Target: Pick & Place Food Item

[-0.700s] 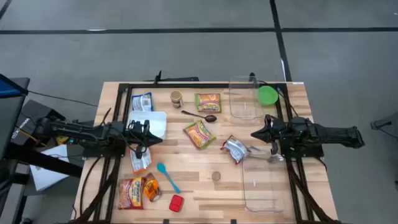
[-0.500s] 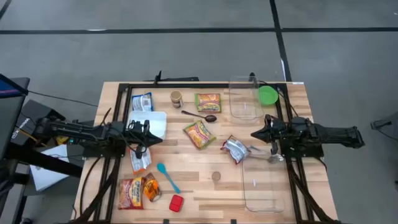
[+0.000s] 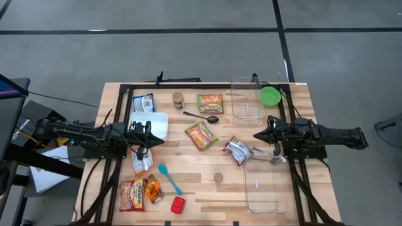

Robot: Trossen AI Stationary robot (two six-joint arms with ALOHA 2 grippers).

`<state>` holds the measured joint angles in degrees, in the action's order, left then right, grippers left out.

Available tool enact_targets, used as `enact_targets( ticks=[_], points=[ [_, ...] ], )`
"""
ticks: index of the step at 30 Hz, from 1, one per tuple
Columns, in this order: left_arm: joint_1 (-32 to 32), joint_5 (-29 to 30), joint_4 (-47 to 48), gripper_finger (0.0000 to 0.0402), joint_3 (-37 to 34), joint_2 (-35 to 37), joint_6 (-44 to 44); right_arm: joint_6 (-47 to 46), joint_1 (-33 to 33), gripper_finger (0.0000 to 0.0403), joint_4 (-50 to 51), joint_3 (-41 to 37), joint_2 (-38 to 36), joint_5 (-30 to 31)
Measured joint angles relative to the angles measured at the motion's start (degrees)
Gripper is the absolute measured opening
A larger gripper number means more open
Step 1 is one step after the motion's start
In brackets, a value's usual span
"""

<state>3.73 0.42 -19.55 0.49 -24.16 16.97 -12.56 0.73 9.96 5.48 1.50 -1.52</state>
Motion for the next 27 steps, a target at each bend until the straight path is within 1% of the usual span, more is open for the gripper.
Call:
enact_targets(
  ticks=[18,20,22,23,24,25,27],
  points=[
    [-0.02,0.00,-0.64,0.0000,-0.01,0.00,-0.07,0.00,0.00,0.0000,0.00,0.00,-0.02,0.00],
    [-0.27,-0.01,-5.50,0.0000,-0.02,-0.58,0.68,0.00,0.00,0.0000,0.00,0.00,-0.01,0.02],
    [-0.16,-1.71,-10.59,0.0000,-0.02,-0.75,6.92,0.00,0.00,0.0000,0.00,0.02,-0.02,0.00],
    [-0.24,-1.36,-13.79,0.0000,-0.02,-0.87,10.40,0.00,0.00,0.0000,0.00,0.01,0.00,0.02],
    [-0.42,0.43,-17.18,0.0000,-0.02,-1.26,13.80,0.00,0.00,0.0000,0.02,0.00,0.00,0.02],
    [-0.77,3.45,-20.76,0.0000,-0.02,-1.72,16.72,0.00,0.00,0.0000,0.06,0.01,0.00,0.00],
    [-1.56,11.53,-29.28,0.0000,-0.02,-2.81,23.06,0.00,0.00,0.0000,0.09,0.00,0.00,0.02]
  ],
)
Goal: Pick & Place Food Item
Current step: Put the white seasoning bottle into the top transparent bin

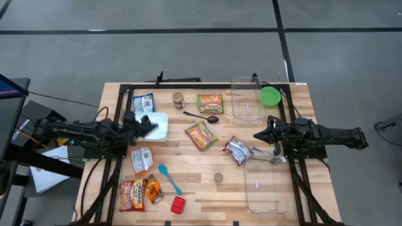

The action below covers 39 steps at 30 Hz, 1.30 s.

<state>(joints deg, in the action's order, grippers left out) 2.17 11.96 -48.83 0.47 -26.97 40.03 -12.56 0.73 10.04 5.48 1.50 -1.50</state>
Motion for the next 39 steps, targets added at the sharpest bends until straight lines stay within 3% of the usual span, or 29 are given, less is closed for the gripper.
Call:
enact_targets(
  ticks=[4,6,12,17,20,23,26,30,39],
  points=[
    [-2.44,18.22,-11.60,0.0000,0.04,-1.99,13.25,0.00,0.00,0.0000,0.26,0.00,0.00,0.00],
    [-4.00,22.00,-13.56,0.0000,0.04,-2.62,19.11,0.00,0.00,0.0000,0.26,0.00,0.00,0.00],
    [-7.45,7.44,-19.13,0.0000,0.07,-2.74,19.14,0.00,0.00,0.0000,0.28,0.02,0.00,0.00],
    [-7.52,7.03,-22.09,0.0000,3.80,-2.70,17.65,0.41,0.00,0.0000,0.31,0.01,0.00,0.30],
    [-7.48,6.54,-22.81,0.0000,7.77,-2.80,8.56,5.92,0.74,0.0000,-0.86,-0.10,0.00,7.57],
    [-6.49,1.86,-24.16,0.0000,14.94,-3.80,-4.33,-6.00,1.21,0.0000,-8.46,-0.23,-0.02,9.98],
    [-4.56,0.16,-21.85,0.0004,24.88,-6.49,-18.90,-8.76,2.24,0.0000,-13.68,-0.43,-0.28,14.22],
    [-2.39,0.01,-10.78,0.0018,38.97,-11.94,-35.67,-12.04,3.18,0.0000,-30.09,-0.28,-0.12,14.95],
    [-1.71,0.00,9.88,0.0076,64.86,-22.57,-51.09,-17.09,3.56,0.0000,-61.91,-0.28,-0.06,22.49]
  ],
)
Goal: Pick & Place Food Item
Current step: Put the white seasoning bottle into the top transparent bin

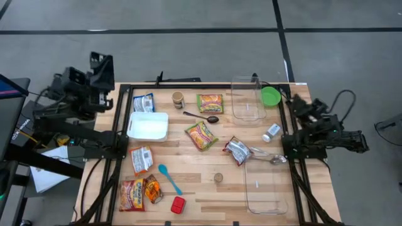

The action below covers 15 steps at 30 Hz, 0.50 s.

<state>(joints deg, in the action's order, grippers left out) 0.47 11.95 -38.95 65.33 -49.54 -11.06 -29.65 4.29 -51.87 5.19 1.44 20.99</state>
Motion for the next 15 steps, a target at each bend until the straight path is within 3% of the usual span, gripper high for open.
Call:
enact_targets(
  ticks=[3,6,9,12,15],
  points=[
    [0.96,0.17,10.79,0.0102,6.28,-0.71,-2.03,1.35,0.00,0.0004,-5.59,1.14,-0.01,-4.23],
    [2.17,4.93,19.90,0.0136,9.91,-1.09,-5.21,1.58,-0.17,0.0022,-0.81,6.63,0.20,-8.73],
    [3.13,10.12,25.24,0.0177,10.87,-1.07,-7.67,3.79,-0.15,0.0055,12.81,16.78,2.62,-10.86],
    [3.57,14.06,29.31,0.0217,10.87,-0.66,-9.87,11.81,-0.15,0.0098,27.36,30.16,8.55,-12.43],
    [4.07,16.91,33.87,0.0249,10.85,-0.43,-10.07,19.15,-0.15,0.0152,48.92,45.16,15.95,-12.50]
  ],
)
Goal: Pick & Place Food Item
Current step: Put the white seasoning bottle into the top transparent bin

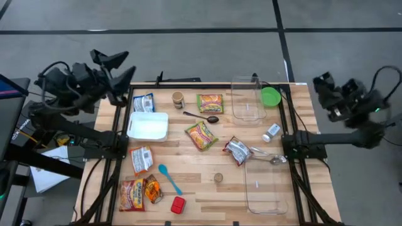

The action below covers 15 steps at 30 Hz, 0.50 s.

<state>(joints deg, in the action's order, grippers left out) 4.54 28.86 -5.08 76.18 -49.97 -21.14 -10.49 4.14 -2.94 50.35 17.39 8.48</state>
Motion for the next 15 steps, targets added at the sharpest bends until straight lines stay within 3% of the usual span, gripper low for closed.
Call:
enact_targets(
  ticks=[6,11,13,15],
  points=[
    [0.04,3.15,5.37,0.0270,0.00,0.25,0.10,1.70,0.02,0.0270,49.31,28.80,17.55,1.69],
    [0.04,3.15,7.84,0.0265,0.00,0.77,0.14,5.40,0.00,0.0316,84.27,43.41,32.15,-1.78],
    [0.04,3.15,8.17,0.0263,0.00,0.83,0.14,7.82,-0.02,0.0321,93.44,45.30,36.20,-2.67],
    [0.02,3.28,8.94,0.0261,0.00,0.89,0.14,8.64,0.00,0.0321,91.48,43.52,37.62,-4.53]
  ],
)
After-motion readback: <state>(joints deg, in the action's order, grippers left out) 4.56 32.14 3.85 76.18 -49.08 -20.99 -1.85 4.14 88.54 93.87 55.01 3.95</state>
